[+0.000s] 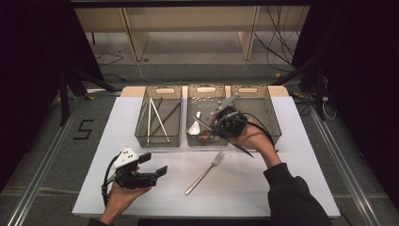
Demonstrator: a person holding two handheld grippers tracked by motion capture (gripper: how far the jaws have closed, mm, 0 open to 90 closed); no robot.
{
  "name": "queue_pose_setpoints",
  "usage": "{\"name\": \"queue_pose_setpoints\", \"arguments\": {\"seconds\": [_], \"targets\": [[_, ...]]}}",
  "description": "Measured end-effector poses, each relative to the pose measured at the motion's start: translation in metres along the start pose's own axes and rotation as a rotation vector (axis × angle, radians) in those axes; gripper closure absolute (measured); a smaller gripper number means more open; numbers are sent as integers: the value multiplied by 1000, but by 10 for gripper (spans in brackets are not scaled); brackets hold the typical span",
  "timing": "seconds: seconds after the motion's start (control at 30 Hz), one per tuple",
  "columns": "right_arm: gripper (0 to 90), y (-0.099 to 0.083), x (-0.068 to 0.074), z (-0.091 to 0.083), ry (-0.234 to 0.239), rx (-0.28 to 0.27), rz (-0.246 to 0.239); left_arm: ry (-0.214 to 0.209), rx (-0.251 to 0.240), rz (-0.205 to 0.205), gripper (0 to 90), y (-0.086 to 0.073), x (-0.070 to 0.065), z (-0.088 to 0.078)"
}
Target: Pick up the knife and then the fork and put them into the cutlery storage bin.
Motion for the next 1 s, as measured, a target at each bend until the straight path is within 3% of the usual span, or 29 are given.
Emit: {"name": "queue_pose_setpoints", "arguments": {"seconds": [0.43, 1.0], "targets": [[809, 9, -45, -29, -142, -71, 88, 1, 1, -1, 164, 0, 0, 0], [808, 3, -107, -49, -328, -159, 219, 1, 3, -1, 164, 0, 0, 0]]}}
Point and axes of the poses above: each handheld gripper's, and its own axes: z roughly forward along the jaws, y roughly out of its top, x roughly to its left, the point moved 2 cm from there along z, roughly forward along the jaws, and after that the axes turned 15 degrees about -x, right-handed, at the moved point
